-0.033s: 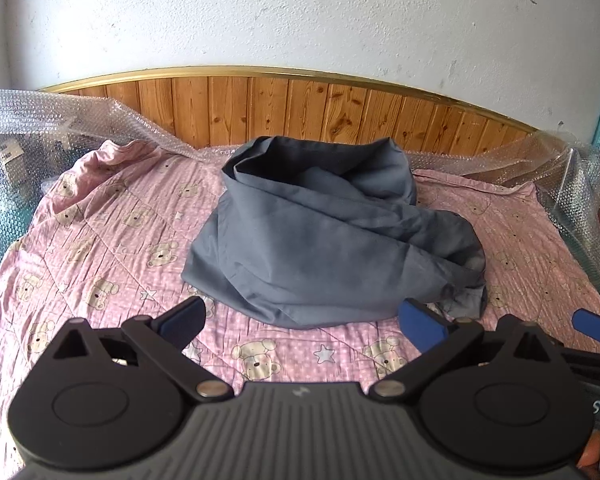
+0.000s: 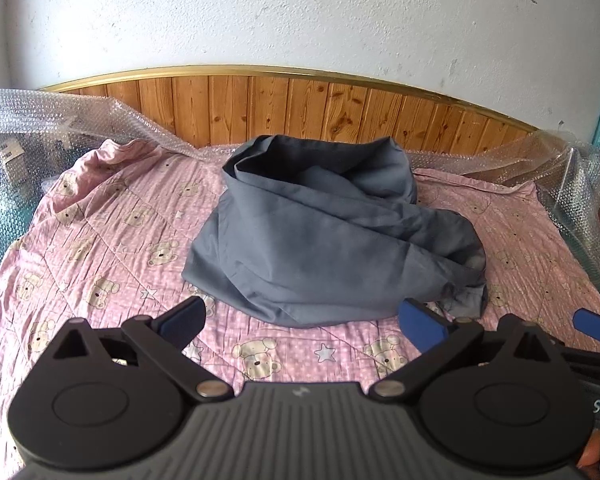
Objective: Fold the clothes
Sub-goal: 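Move both grippers open toward the crumpled grey garment on the bed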
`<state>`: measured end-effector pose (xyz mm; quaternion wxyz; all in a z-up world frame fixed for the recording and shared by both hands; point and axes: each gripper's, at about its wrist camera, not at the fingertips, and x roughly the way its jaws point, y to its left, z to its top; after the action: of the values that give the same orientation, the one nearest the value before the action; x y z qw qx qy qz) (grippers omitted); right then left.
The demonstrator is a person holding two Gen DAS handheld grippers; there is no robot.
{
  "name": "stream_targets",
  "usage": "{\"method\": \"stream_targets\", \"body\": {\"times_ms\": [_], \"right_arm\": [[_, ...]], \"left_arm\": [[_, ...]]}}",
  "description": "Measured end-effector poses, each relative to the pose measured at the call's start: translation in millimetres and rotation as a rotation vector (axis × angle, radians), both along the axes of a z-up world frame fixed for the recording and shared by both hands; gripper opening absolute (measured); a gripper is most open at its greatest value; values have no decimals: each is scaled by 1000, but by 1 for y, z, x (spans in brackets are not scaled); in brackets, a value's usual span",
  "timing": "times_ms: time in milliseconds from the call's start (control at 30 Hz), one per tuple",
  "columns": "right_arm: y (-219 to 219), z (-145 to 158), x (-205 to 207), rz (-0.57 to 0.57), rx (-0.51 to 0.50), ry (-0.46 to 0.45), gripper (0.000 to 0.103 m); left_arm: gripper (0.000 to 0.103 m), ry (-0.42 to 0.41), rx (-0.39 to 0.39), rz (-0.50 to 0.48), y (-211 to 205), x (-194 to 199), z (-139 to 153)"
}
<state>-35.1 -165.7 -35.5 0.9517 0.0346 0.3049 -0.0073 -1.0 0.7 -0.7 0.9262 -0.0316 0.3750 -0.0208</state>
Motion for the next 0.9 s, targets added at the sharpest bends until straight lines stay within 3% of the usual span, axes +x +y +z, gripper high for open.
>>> {"method": "stream_targets", "body": {"times_ms": [900], "right_arm": [[18,-7,-2,18,10,51,102]], "left_arm": [[103,50,22,-26,6,-10,-14]]}}
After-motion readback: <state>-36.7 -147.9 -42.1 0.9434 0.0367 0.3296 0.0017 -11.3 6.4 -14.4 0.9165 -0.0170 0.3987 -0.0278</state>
